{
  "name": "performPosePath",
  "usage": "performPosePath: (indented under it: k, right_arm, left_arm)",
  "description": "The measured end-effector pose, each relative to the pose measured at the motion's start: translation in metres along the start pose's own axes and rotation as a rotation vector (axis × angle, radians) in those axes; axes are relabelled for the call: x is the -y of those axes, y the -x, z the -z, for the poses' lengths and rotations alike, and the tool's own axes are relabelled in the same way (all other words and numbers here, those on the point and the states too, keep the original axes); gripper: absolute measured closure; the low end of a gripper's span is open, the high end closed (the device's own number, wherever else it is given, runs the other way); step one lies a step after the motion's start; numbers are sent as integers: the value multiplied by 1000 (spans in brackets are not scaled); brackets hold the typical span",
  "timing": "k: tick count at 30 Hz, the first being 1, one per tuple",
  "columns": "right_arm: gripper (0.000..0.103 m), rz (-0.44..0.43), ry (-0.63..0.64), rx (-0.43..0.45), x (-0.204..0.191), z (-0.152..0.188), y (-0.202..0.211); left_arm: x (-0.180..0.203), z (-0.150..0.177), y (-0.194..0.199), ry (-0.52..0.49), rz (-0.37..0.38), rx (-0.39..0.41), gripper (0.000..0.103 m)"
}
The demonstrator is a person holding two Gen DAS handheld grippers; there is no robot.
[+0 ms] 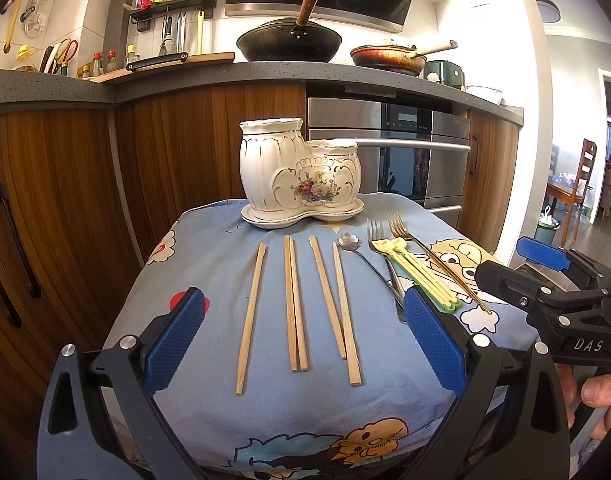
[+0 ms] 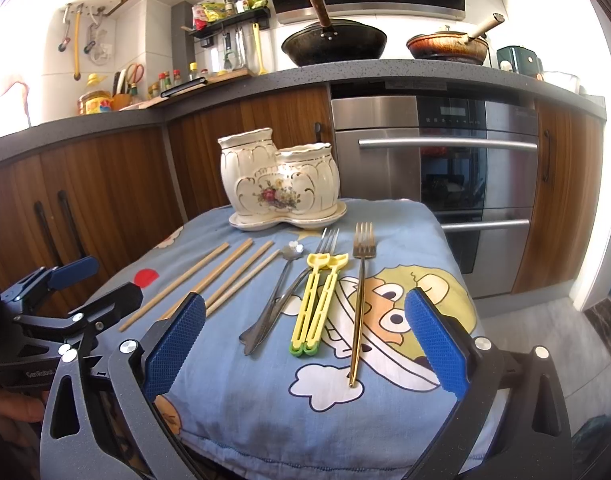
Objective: Organize utensils
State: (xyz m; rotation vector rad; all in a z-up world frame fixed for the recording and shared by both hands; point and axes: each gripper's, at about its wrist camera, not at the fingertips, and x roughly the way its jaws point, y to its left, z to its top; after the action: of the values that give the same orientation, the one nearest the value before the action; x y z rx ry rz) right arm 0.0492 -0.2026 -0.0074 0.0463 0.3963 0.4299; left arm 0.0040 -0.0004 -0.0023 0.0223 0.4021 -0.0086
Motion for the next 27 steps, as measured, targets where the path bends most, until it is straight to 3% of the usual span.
performPosePath:
  k: [27]
  right_arm:
    - [4,-3,-31,-19,5,3,-3]
  left_arm:
    - [-2,3,-6,1,-15,-31,5]
